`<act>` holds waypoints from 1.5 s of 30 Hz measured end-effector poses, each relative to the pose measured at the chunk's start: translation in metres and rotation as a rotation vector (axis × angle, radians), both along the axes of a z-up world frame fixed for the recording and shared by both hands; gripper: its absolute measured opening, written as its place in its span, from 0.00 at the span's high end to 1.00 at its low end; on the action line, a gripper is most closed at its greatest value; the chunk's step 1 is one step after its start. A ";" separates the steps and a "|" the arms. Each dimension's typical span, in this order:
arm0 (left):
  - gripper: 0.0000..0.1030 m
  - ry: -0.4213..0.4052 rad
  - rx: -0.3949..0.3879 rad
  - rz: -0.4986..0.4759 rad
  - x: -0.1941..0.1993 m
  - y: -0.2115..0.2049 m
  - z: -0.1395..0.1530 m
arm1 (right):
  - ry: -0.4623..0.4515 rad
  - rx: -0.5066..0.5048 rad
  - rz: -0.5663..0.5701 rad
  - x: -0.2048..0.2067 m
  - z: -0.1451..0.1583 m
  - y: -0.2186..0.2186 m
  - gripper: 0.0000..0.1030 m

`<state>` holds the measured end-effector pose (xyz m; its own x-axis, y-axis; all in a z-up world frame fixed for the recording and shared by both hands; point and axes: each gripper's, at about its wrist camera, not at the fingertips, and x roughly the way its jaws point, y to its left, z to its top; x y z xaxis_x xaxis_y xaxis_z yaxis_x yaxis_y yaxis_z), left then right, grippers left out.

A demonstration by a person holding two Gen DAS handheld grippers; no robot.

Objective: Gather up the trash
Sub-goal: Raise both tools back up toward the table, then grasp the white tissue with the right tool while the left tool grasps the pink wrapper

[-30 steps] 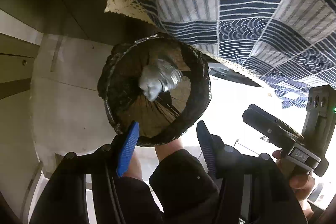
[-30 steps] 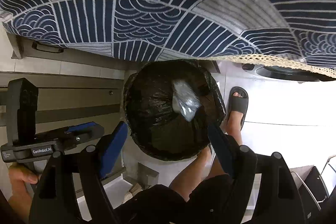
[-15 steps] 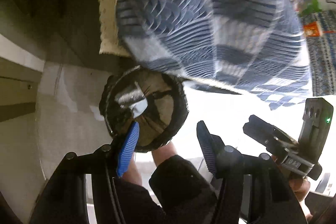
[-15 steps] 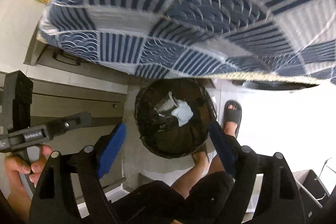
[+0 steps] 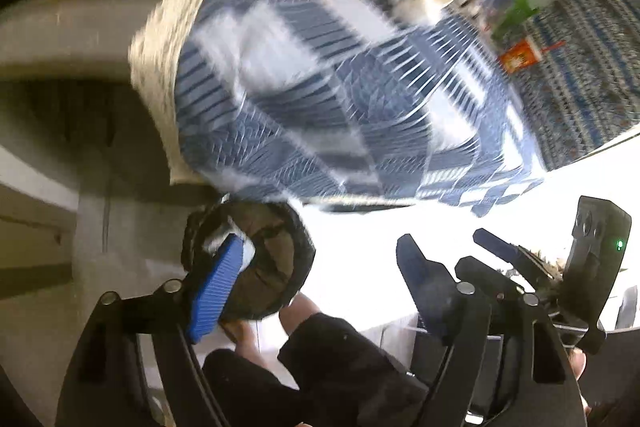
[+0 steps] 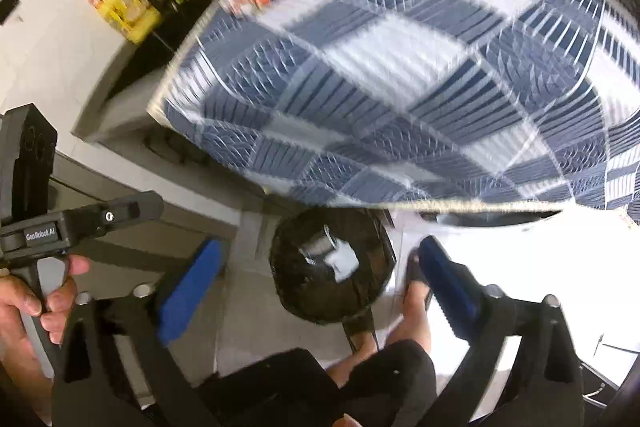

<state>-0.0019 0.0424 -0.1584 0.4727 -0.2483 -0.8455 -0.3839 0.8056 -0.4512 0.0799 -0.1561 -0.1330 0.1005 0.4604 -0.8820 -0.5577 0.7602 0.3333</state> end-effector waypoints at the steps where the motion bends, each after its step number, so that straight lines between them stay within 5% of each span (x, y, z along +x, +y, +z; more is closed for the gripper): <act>1: 0.25 -0.014 0.010 -0.001 0.000 0.000 0.006 | -0.016 0.008 -0.004 0.000 0.008 0.000 0.05; 4: 0.16 -0.064 0.046 -0.006 0.002 0.000 0.030 | -0.065 0.045 -0.026 0.001 0.034 -0.002 0.05; 12: 0.15 -0.168 0.119 -0.035 0.004 -0.002 0.076 | -0.181 0.092 -0.063 0.006 0.078 -0.010 0.05; 14: 0.07 -0.187 0.141 -0.038 0.005 -0.001 0.084 | -0.204 0.100 -0.074 0.009 0.085 -0.011 0.05; 24: 0.07 -0.228 0.163 -0.026 0.025 0.006 0.099 | -0.287 0.119 -0.048 0.043 0.111 0.000 0.05; 45: 0.07 -0.133 0.084 0.182 0.111 0.060 0.061 | -0.251 -0.001 0.203 0.197 0.060 0.112 0.05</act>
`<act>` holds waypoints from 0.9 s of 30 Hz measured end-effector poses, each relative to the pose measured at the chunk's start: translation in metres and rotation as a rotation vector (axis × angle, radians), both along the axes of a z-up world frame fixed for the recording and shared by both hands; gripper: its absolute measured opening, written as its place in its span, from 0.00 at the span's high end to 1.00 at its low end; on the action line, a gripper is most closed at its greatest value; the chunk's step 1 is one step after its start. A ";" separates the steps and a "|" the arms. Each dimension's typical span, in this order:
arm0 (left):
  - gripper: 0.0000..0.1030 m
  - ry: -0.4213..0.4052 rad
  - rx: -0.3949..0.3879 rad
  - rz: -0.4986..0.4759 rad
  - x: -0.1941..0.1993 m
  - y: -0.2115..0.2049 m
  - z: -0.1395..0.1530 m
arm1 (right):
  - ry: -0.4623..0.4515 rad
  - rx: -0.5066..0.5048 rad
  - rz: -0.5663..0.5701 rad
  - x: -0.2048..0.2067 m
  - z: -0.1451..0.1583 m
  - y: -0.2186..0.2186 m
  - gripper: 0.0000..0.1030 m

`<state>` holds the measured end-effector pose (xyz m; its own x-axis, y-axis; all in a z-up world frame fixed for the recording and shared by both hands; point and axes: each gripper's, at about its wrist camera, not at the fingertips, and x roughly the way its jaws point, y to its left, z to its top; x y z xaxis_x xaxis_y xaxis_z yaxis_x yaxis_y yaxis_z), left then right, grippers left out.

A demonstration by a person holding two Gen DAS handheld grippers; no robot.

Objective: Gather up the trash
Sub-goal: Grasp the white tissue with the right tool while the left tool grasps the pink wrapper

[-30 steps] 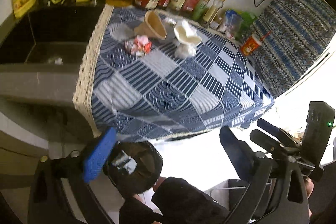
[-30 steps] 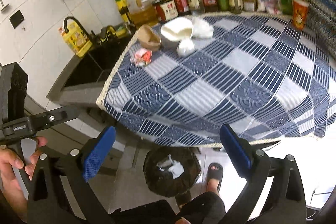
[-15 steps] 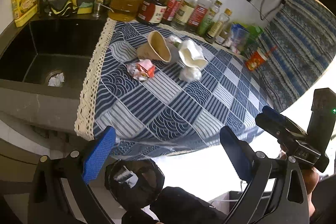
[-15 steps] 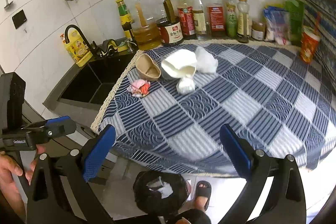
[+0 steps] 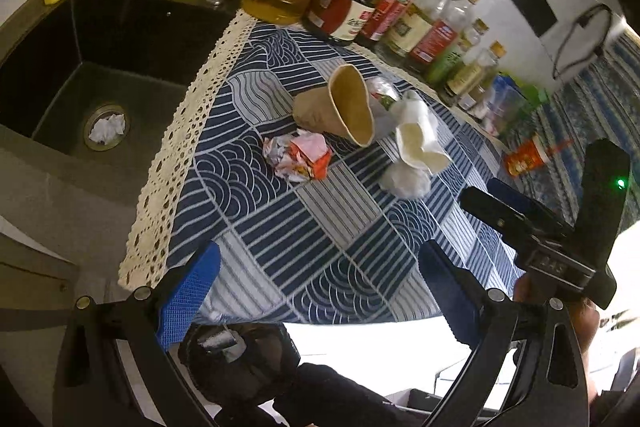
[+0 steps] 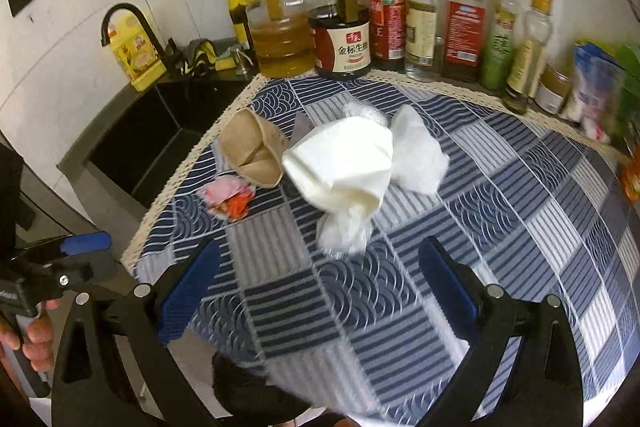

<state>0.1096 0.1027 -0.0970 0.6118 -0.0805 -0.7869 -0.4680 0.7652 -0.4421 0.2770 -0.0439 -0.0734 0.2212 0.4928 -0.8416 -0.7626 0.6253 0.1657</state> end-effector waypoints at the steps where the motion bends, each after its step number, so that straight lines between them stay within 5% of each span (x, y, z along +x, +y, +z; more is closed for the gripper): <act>1: 0.07 0.004 -0.004 0.007 0.003 0.001 -0.002 | 0.007 -0.001 0.006 0.003 -0.003 0.003 0.05; 10: 0.07 0.063 -0.026 0.075 0.020 0.018 -0.020 | -0.010 -0.083 0.023 0.040 -0.040 0.036 0.05; 27: 0.07 0.105 -0.026 0.072 0.045 0.023 -0.030 | 0.027 -0.077 0.021 0.061 -0.064 0.051 0.09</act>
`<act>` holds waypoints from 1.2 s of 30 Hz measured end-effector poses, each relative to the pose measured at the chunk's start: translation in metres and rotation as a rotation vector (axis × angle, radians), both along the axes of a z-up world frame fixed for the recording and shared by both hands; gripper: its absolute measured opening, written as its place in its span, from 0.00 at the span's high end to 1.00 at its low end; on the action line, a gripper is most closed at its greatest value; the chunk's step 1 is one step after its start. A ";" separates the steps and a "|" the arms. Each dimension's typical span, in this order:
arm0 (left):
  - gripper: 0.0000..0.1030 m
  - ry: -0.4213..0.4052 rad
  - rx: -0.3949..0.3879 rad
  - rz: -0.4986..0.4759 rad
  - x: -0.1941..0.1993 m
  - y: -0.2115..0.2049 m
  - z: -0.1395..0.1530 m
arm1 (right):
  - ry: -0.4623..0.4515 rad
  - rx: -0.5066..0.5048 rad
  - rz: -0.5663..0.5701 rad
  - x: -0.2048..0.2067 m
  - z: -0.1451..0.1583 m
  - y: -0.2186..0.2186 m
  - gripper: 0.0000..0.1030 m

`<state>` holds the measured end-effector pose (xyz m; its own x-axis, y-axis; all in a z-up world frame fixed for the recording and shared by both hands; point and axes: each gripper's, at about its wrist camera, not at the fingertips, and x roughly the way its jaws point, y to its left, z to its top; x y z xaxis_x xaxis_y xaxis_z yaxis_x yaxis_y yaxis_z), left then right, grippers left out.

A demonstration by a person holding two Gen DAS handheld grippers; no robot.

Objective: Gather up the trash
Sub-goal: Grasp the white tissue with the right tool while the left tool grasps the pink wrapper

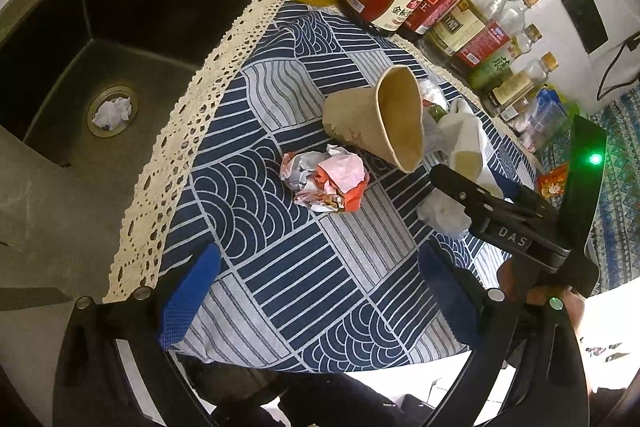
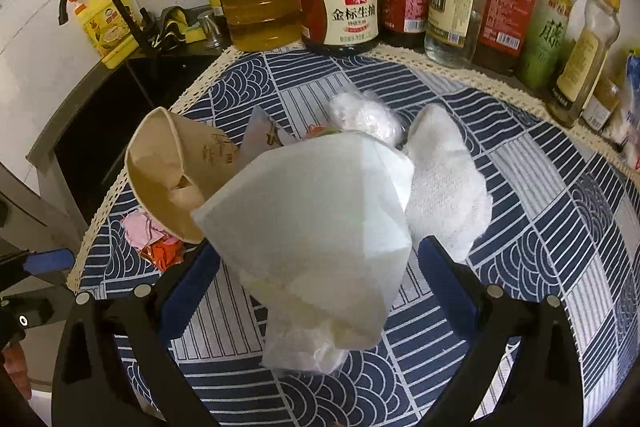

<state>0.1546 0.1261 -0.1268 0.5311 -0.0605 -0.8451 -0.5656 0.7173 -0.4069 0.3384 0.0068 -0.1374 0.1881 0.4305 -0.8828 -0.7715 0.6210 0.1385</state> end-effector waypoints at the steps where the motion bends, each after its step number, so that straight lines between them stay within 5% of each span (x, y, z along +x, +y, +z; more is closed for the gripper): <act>1: 0.07 0.002 0.001 -0.003 0.001 0.000 0.000 | 0.004 0.002 -0.003 0.001 0.000 0.000 0.14; 13: 0.07 0.012 0.012 -0.046 0.017 -0.003 -0.003 | 0.012 0.060 -0.040 0.003 0.016 -0.018 0.17; 15: 0.07 0.014 0.021 -0.055 0.020 -0.004 -0.003 | 0.009 0.069 -0.042 0.003 0.022 -0.023 0.22; 17: 0.07 0.020 0.030 -0.065 0.024 -0.005 -0.005 | 0.003 0.066 -0.048 0.004 0.026 -0.028 0.47; 23: 0.07 0.050 0.079 -0.096 0.036 -0.009 -0.011 | 0.044 0.078 -0.074 0.010 0.023 -0.043 0.49; 26: 0.07 0.055 0.081 -0.106 0.041 -0.010 -0.013 | 0.040 0.091 -0.078 0.009 0.024 -0.049 0.59; 30: 0.07 0.059 0.090 -0.120 0.046 -0.012 -0.012 | 0.092 0.120 -0.087 0.014 0.024 -0.053 0.55; 32: 0.07 0.063 0.093 -0.121 0.047 -0.013 -0.012 | 0.117 0.147 -0.101 0.018 0.022 -0.055 0.30; 36: 0.07 0.073 0.097 -0.117 0.048 -0.011 -0.013 | 0.186 0.179 -0.117 0.031 0.014 -0.052 0.30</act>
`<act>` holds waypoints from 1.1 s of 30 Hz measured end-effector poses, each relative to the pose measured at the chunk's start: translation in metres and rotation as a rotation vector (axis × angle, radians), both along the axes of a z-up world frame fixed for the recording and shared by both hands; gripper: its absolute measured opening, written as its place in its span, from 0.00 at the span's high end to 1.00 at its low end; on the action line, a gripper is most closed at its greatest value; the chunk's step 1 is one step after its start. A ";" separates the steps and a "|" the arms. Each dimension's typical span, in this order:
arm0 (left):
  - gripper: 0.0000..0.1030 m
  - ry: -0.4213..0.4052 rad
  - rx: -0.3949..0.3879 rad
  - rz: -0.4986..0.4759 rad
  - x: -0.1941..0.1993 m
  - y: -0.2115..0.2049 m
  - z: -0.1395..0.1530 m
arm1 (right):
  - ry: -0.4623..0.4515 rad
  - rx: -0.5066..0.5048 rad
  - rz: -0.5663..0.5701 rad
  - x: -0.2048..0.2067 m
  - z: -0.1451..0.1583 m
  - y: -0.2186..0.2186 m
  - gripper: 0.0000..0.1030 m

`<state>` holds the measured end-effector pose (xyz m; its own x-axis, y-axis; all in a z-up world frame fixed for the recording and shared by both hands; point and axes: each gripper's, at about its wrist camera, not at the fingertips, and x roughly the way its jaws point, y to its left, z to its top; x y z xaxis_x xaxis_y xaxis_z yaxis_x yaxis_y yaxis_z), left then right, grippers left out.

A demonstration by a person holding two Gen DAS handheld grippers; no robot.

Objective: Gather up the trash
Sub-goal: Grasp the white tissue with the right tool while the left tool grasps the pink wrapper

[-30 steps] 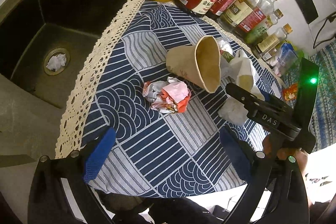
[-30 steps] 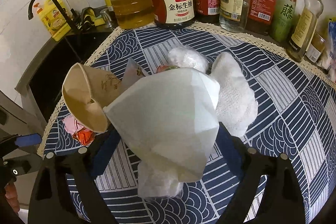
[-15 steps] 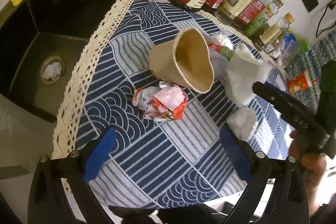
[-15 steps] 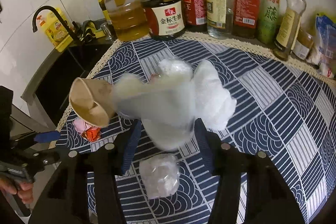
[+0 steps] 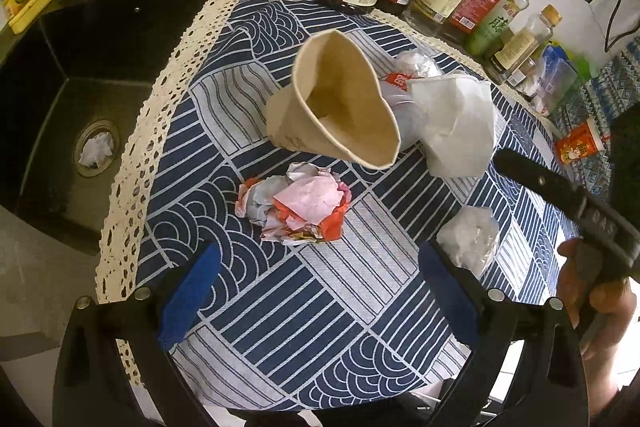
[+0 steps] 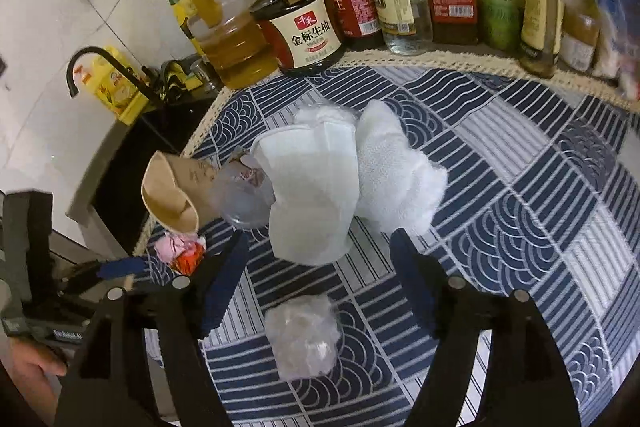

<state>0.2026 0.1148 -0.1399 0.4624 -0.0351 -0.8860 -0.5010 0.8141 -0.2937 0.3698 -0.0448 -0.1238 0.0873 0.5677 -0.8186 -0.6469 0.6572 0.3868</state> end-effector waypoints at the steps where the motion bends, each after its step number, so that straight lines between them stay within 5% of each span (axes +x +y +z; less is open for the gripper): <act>1: 0.07 0.004 -0.002 0.004 0.000 0.001 -0.001 | 0.023 0.012 -0.001 0.004 -0.003 0.001 0.30; 9: 0.07 0.032 -0.004 0.033 -0.001 0.007 -0.007 | 0.075 0.031 0.033 0.019 -0.021 0.023 0.30; 14: 0.07 0.037 -0.002 0.038 0.003 0.007 -0.008 | 0.082 0.017 0.053 0.023 -0.030 0.027 0.57; 17: 0.07 0.035 -0.002 0.037 0.005 0.007 -0.008 | 0.064 0.022 0.063 0.021 -0.027 0.025 0.63; 33: 0.07 0.055 0.078 -0.009 0.019 0.003 -0.008 | -0.015 0.080 0.029 0.009 0.016 -0.006 0.66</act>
<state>0.2215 0.1175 -0.1477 0.4133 0.0311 -0.9101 -0.5074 0.8377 -0.2018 0.3793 -0.0509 -0.1079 0.0818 0.6336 -0.7693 -0.6713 0.6055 0.4274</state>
